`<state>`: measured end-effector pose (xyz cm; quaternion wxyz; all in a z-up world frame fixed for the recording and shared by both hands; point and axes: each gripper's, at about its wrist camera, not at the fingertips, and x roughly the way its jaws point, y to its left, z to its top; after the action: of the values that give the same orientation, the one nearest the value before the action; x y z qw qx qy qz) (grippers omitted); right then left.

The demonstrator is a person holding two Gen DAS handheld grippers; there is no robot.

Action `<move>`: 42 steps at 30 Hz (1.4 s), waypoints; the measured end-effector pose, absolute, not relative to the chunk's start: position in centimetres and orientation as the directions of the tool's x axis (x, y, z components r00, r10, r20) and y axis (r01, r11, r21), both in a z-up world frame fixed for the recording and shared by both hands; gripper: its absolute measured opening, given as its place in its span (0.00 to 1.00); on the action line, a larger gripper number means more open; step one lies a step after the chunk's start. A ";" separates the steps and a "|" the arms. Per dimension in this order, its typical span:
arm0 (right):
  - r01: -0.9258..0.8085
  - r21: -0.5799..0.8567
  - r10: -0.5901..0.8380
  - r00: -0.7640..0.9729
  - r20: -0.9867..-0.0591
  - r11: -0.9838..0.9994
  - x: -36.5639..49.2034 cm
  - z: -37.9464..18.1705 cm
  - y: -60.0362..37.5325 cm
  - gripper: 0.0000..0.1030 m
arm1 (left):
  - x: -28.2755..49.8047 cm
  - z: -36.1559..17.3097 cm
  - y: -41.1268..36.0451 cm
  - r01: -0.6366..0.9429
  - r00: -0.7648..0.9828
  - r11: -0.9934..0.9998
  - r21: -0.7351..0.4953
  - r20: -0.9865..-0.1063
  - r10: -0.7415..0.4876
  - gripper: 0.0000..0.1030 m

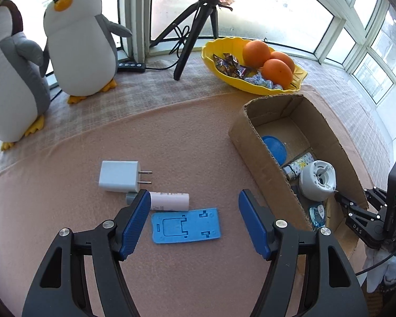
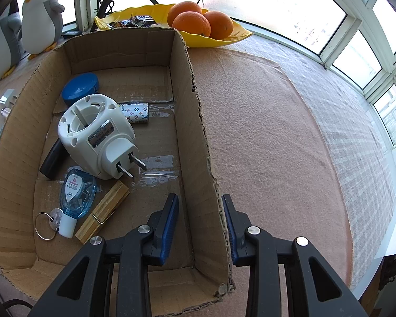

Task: Organize rigid objects
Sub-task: 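Move the left gripper to the white charger and close on it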

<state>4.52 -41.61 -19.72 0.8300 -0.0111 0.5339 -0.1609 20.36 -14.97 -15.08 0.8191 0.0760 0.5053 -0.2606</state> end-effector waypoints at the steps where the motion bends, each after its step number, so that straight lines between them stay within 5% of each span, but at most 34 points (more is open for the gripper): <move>1: 0.255 -0.191 -0.280 0.378 -0.882 0.948 4.5 -19.7 -41.6 0.29 | 21.0 -15.3 -14.3 0.487 0.350 0.861 -0.144 -0.871 -0.344 0.67; 36: 0.257 -0.201 -0.291 0.381 -0.878 0.945 4.5 -19.7 -41.5 0.29 | 28.2 -20.6 -12.8 0.415 0.232 0.907 -0.073 -0.955 -0.184 0.70; 42: 0.257 -0.209 -0.298 0.381 -0.875 0.944 4.4 -19.7 -41.2 0.29 | 28.3 -20.6 -12.7 0.414 0.225 0.905 -0.093 -0.953 -0.201 0.59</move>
<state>4.43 -41.22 -19.68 0.8308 -0.0190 0.5306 -0.1670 28.30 -12.70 -20.63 0.7774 0.0904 0.5903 -0.1978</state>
